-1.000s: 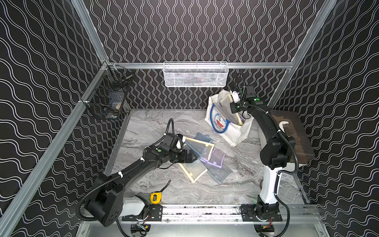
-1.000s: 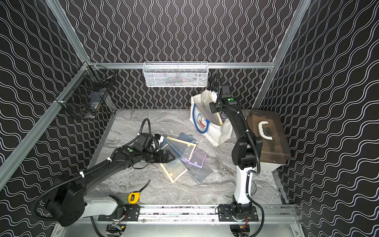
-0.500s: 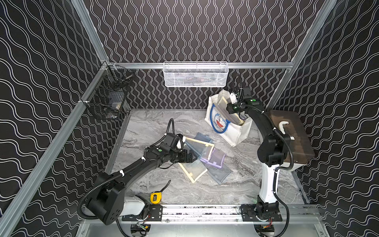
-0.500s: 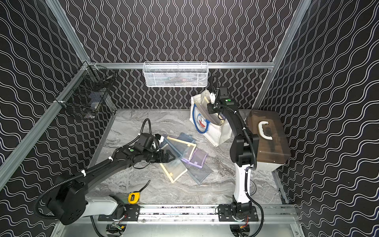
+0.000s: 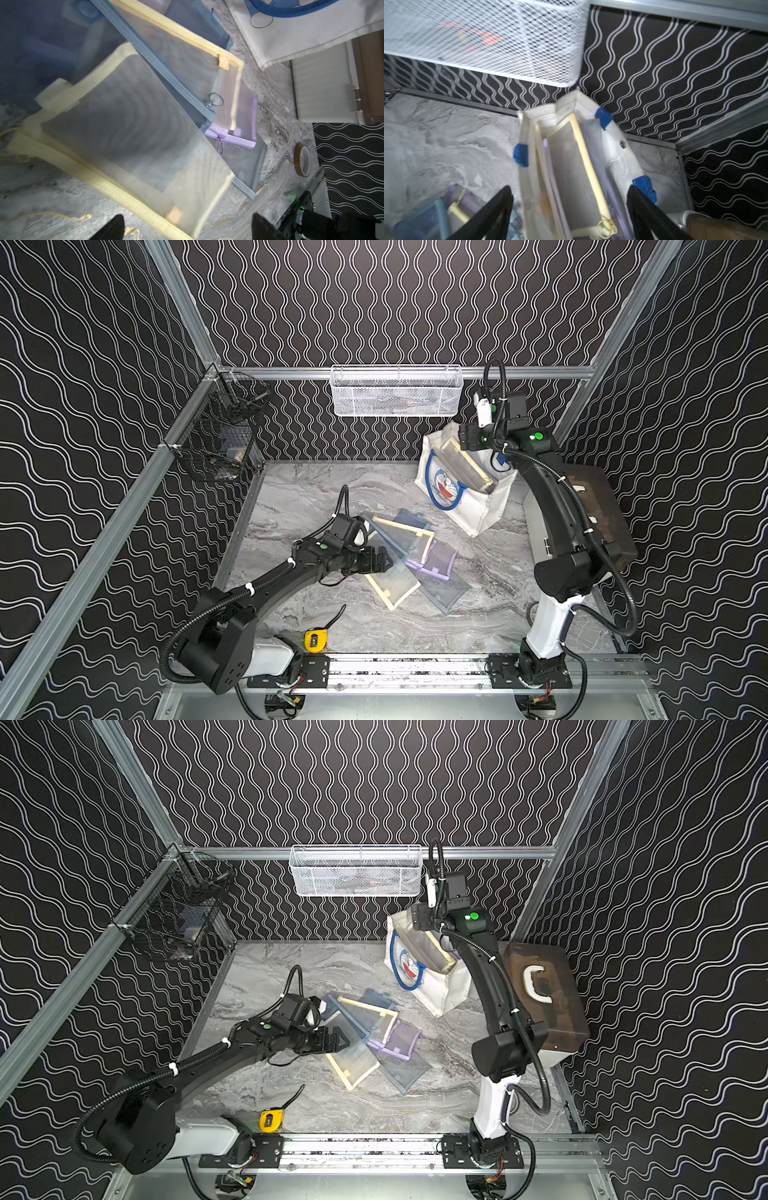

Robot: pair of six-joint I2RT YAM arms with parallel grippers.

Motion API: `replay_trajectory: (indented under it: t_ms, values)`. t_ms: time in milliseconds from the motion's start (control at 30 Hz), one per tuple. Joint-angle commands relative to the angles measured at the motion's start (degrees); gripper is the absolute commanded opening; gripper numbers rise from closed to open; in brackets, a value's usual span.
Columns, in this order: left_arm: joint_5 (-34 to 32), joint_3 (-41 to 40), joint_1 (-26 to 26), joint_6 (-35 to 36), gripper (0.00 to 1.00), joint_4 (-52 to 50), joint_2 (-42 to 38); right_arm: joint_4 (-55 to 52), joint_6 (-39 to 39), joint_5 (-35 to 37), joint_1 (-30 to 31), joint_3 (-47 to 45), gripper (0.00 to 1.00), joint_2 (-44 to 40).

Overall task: Put the pencil pouch into the canvas bag
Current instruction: Place the pencil pouch in the canvas bag, then pick up the pencil pouch.

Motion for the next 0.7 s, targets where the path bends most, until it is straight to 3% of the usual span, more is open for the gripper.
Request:
replay_trajectory:
  t_ms: [0, 167, 300, 400, 667]
  values:
    - [0.02, -1.86, 2.0, -1.91, 0.99, 0.66, 0.14, -4.2, 4.89, -4.93, 3.87, -7.07, 0.86, -4.35]
    - [2.71, -6.93, 5.13, -5.74, 0.98, 5.27, 0.04, 3.03, 14.52, -15.48, 12.88, -32.86, 0.84, -13.2]
    - [2.73, -9.08, 5.16, -7.99, 0.96, 8.34, 0.78, 12.24, 23.28, -25.3, 17.84, -48.59, 0.83, -14.72]
    - [1.4, -10.02, 5.16, -9.16, 0.92, 9.63, 1.61, 17.63, 26.38, -30.63, 18.82, -53.43, 0.82, -12.09]
    - [0.55, -16.22, 5.15, -15.86, 0.83, 21.1, 3.99, 13.32, 22.74, -38.09, 18.81, -51.17, 0.78, -1.28]
